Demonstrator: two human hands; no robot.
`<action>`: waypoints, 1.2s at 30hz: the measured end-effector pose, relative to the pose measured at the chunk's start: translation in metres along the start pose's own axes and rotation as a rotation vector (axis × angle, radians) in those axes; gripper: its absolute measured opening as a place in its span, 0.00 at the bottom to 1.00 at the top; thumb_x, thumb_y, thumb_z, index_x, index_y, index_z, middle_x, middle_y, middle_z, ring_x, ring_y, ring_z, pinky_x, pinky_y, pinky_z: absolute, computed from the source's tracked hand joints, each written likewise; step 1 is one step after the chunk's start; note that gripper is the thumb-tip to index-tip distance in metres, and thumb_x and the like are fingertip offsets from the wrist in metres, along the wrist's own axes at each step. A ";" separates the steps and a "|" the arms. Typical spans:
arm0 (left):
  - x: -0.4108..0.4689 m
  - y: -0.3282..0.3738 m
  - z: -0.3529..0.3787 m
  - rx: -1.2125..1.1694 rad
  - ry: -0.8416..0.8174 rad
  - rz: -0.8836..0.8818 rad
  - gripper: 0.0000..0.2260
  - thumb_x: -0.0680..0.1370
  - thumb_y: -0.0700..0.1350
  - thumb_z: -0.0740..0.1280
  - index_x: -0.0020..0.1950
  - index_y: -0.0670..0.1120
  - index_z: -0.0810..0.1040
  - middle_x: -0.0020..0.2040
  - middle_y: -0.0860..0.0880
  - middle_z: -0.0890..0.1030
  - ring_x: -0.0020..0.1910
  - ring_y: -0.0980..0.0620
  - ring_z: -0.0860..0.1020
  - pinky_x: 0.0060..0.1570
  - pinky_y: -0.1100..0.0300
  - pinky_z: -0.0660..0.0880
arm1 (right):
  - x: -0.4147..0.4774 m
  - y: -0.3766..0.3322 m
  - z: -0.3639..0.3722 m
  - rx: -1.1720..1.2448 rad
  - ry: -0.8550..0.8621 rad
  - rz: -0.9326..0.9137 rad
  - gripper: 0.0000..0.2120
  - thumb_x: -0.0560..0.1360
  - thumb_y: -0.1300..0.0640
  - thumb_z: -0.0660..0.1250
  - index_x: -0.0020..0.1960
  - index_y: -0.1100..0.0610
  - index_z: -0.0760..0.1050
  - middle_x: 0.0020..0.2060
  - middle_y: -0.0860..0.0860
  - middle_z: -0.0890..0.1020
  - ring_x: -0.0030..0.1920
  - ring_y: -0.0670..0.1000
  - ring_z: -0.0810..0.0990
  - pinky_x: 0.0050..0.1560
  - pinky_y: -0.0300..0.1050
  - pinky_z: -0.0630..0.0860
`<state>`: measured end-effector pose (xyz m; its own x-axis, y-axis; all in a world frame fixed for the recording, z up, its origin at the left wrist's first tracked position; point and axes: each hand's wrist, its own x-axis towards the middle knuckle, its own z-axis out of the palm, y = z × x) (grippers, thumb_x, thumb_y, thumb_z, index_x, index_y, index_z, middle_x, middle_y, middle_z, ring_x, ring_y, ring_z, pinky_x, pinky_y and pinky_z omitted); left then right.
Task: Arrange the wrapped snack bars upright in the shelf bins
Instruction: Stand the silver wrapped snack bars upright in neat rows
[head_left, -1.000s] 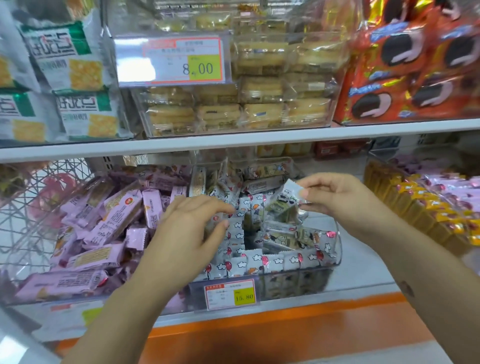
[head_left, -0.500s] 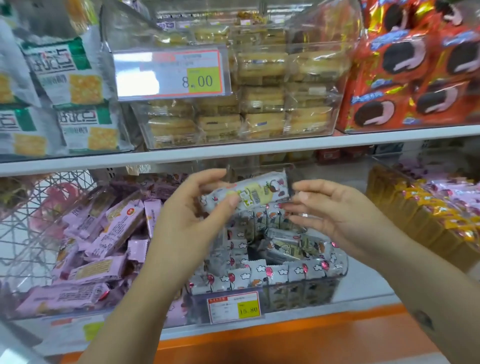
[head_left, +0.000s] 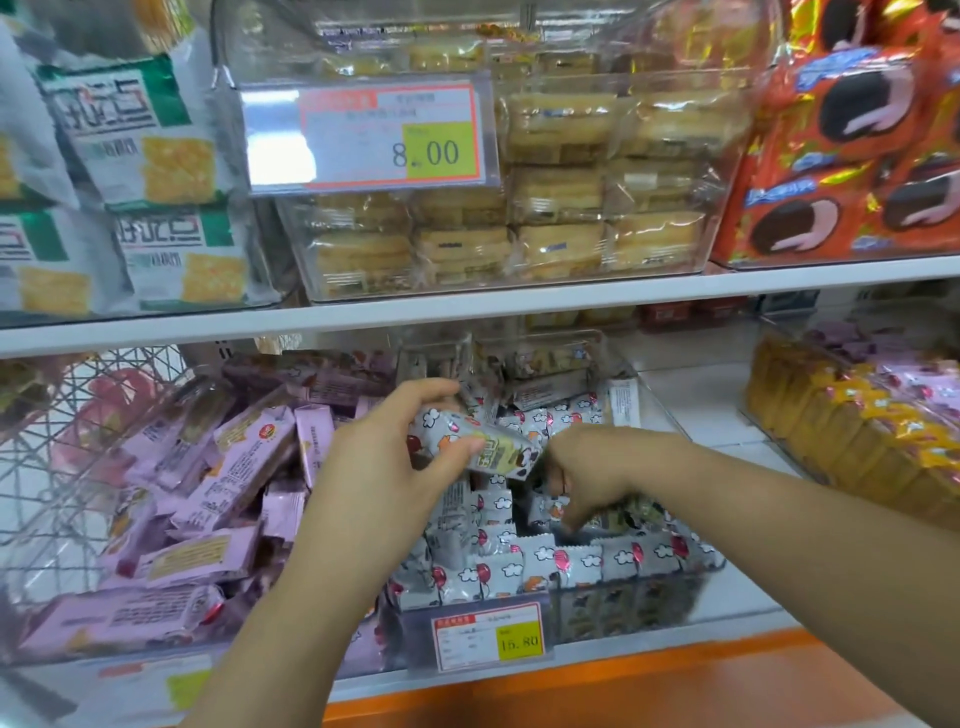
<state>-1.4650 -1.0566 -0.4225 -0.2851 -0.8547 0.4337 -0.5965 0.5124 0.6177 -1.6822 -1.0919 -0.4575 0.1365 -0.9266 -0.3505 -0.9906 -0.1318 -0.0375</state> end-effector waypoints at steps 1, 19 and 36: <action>0.000 0.000 0.000 0.006 -0.003 0.007 0.15 0.71 0.55 0.70 0.53 0.68 0.69 0.46 0.51 0.82 0.42 0.50 0.78 0.41 0.60 0.75 | 0.000 -0.001 0.002 0.000 -0.002 0.000 0.23 0.64 0.46 0.76 0.52 0.60 0.79 0.45 0.57 0.82 0.46 0.57 0.82 0.44 0.49 0.79; 0.047 0.039 0.039 0.416 -0.451 0.142 0.25 0.71 0.57 0.71 0.66 0.56 0.71 0.59 0.48 0.78 0.55 0.51 0.76 0.50 0.58 0.73 | -0.113 0.031 0.001 1.134 0.883 0.030 0.11 0.71 0.59 0.71 0.51 0.53 0.74 0.39 0.50 0.80 0.35 0.43 0.77 0.36 0.30 0.73; 0.053 0.028 0.047 0.469 -0.835 0.184 0.18 0.72 0.54 0.72 0.60 0.52 0.76 0.51 0.55 0.78 0.51 0.55 0.76 0.42 0.63 0.70 | -0.108 0.014 0.010 0.869 0.805 -0.007 0.16 0.71 0.50 0.72 0.54 0.46 0.68 0.42 0.37 0.72 0.40 0.42 0.78 0.39 0.32 0.73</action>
<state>-1.5318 -1.0910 -0.4130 -0.7362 -0.6404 -0.2190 -0.6757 0.7136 0.1848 -1.7109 -0.9907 -0.4293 -0.1980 -0.9229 0.3302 -0.6227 -0.1417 -0.7695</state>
